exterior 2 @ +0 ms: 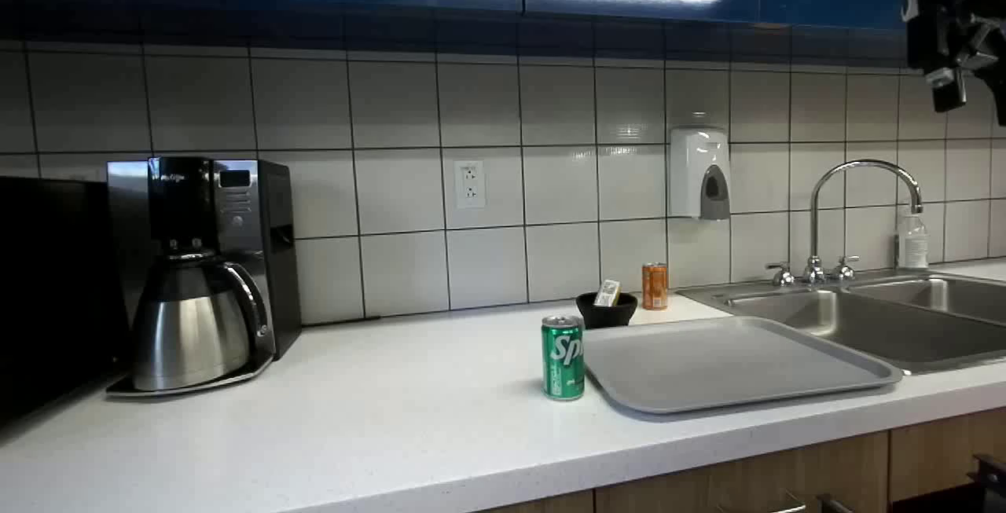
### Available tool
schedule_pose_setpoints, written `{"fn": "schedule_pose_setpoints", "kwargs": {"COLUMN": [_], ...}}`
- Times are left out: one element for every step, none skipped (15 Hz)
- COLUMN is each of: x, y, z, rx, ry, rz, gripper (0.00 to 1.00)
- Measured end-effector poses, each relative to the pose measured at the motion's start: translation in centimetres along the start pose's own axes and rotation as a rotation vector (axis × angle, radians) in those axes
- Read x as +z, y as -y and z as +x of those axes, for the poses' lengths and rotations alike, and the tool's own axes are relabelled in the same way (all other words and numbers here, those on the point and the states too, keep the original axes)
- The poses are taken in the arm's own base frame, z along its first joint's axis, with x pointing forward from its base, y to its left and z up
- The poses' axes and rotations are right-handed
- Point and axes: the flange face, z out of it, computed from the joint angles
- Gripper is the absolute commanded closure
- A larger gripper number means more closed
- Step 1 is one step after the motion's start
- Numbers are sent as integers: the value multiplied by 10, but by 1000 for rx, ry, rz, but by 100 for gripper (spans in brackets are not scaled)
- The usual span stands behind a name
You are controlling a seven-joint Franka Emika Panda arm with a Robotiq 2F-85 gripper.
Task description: Pick up the orange can and place it on the gray tray, pick up the green can and place it on the gray tray
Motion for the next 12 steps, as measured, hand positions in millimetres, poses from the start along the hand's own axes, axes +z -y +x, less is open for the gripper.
{"fn": "schedule_pose_setpoints", "kwargs": {"x": [0, 0, 0, 0, 0, 0, 0, 1, 2, 5, 9, 14], "y": [0, 0, 0, 0, 0, 0, 0, 0, 0, 1, 1, 3], "z": [0, 0, 0, 0, 0, 0, 0, 0, 1, 1, 3, 4], "rx": [0, 0, 0, 0, 0, 0, 0, 0, -1, -2, -5, -8], "ry": [0, 0, 0, 0, 0, 0, 0, 0, 1, 5, 9, 12], "rz": [0, 0, 0, 0, 0, 0, 0, 0, 0, 1, 1, 0], "gripper": [0, 0, 0, 0, 0, 0, 0, 0, 0, 0, 0, 0]}}
